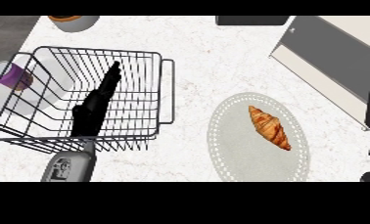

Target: Pick the bell pepper from the placemat and place it in the tiered shelf

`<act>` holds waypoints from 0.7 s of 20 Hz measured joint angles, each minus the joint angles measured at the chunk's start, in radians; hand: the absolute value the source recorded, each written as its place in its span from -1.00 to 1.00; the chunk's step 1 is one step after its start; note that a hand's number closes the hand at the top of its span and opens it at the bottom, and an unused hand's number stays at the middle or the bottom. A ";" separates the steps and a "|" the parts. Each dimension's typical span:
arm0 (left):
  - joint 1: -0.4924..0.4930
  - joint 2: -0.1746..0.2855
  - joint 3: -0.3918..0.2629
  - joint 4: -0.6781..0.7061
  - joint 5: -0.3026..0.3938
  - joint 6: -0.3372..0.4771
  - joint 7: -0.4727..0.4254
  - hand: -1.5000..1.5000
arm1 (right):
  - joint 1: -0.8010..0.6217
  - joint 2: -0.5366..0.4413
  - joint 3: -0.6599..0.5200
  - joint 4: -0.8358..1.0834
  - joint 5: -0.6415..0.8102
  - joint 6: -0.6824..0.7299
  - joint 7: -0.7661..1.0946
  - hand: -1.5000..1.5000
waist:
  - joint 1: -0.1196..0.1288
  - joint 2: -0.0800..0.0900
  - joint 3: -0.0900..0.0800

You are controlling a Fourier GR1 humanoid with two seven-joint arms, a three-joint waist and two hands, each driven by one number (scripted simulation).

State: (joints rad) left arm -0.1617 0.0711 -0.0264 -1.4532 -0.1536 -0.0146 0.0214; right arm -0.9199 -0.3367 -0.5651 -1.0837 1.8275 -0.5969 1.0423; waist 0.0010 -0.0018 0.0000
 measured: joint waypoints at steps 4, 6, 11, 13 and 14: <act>0.025 -0.001 -0.006 -0.017 -0.004 -0.002 -0.001 0.00 | -0.004 0.026 0.008 -0.068 -0.047 -0.001 -0.011 -1.00 | 0.002 0.000 0.000; 0.023 -0.005 -0.007 -0.016 -0.006 0.002 -0.003 0.00 | -0.009 0.025 0.012 -0.095 -0.088 0.002 -0.021 -1.00 | 0.001 0.000 0.000; 0.001 -0.001 0.001 -0.013 -0.001 -0.005 0.012 0.00 | -0.037 0.011 0.014 -0.144 -0.120 -0.008 -0.032 -1.00 | 0.002 0.001 0.000; -0.003 0.003 0.005 -0.010 0.004 -0.011 0.012 0.00 | -0.053 0.016 0.011 -0.194 -0.121 -0.021 -0.035 -1.00 | 0.001 0.000 0.000; 0.008 0.003 0.003 -0.015 0.003 -0.011 0.008 0.00 | -0.058 0.019 0.007 -0.226 -0.121 -0.027 -0.035 -1.00 | 0.000 -0.001 0.000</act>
State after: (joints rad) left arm -0.1540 0.0736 -0.0231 -1.4684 -0.1508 -0.0254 0.0297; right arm -0.9779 -0.3179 -0.5581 -1.3098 1.7064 -0.6236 1.0068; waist 0.0014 -0.0030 -0.0002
